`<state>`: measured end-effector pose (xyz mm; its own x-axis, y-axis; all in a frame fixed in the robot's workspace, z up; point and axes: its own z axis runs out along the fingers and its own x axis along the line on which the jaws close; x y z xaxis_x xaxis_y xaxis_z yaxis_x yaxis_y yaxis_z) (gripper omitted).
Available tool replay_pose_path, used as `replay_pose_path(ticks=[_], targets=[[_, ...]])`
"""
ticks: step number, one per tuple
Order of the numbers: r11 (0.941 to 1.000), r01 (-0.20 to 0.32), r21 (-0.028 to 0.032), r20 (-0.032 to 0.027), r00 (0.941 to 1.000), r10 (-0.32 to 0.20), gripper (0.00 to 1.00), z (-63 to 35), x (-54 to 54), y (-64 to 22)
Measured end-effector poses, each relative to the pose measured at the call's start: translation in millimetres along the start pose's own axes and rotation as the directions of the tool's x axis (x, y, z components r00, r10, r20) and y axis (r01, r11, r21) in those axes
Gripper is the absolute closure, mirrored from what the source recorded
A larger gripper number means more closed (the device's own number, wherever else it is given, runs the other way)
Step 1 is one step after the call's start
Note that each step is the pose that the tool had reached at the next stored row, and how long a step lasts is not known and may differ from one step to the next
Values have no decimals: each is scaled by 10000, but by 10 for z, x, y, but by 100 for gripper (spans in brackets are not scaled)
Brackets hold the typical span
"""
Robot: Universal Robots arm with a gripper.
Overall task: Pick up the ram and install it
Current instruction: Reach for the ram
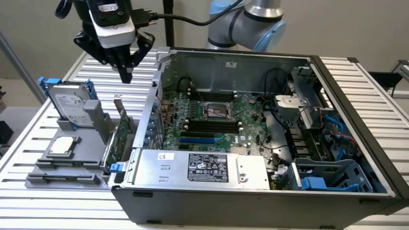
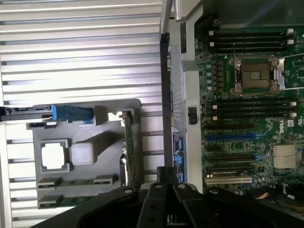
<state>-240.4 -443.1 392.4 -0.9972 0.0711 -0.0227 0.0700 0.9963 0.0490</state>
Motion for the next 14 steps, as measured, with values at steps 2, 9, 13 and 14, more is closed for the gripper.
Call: replay_pose_path(ticks=[2,9,13,14], targets=[[10000,-1,0,2,10000,1,89,-3,57,-54],[10000,-1,-1,3,10000,1,89,-2,265,-224],[10000,0,-1,3,10000,0,89,7,398,-293],[10000,0,0,2,10000,0,89,9,433,-310]])
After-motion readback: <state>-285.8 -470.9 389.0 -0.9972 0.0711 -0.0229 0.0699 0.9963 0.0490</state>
